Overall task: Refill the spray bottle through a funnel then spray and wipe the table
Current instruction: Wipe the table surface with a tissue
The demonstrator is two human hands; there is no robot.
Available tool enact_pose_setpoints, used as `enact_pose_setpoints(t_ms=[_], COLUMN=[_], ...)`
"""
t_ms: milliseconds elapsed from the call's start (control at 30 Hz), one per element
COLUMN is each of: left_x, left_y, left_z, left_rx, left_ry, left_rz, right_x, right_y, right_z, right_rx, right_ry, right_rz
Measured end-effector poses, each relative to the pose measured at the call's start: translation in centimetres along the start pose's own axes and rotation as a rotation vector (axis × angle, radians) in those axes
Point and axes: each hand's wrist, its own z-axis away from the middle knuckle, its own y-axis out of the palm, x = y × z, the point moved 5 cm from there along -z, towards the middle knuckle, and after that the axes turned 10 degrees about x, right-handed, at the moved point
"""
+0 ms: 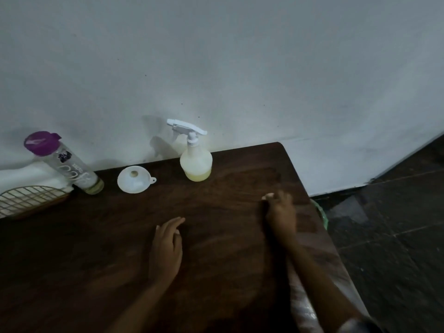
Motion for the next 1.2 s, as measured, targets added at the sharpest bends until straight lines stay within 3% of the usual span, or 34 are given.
enact_pose_setpoints(t_ms=[100, 167, 267, 433, 500, 600, 667, 967, 1200], left_x=[-0.4, -0.7, -1.4, -3.9, -4.8, -5.3, -5.2, -6.0, -7.8], left_y=[0.7, 1.3, 2.3, 4.5, 5.0, 5.6, 5.9, 7.2, 8.3], left_z=[0.8, 1.3, 1.8, 2.3, 2.5, 2.9, 3.2, 3.8, 4.3], left_rx=[0.030, 0.061, 0.098, 0.169, 0.198, 0.218, 0.230, 0.276, 0.309], left_ry=[0.005, 0.002, 0.029, 0.135, 0.173, 0.208, 0.215, 0.242, 0.298], left_rz=[-0.013, -0.020, -0.038, -0.088, -0.105, -0.123, -0.131, -0.156, -0.179], right_x=[-8.1, -9.1, -4.0, 6.1, 3.0, -5.1, -7.8, -7.5, -8.4], right_y=[-3.2, -3.6, -2.7, 0.1, -1.5, -4.2, -5.0, -4.7, -5.1], right_z=[-0.3, 0.5, 3.8, 12.1, 11.7, 9.3, 8.2, 16.6, 5.8], right_rx=[-0.020, -0.022, -0.061, 0.152, 0.095, -0.046, -0.021, -0.087, -0.114], right_ry=[0.295, 0.406, 0.257, -0.184, -0.087, 0.307, 0.469, 0.476, 0.409], right_rz=[0.002, -0.007, -0.034, -0.006, -0.032, -0.033, -0.047, 0.012, -0.102])
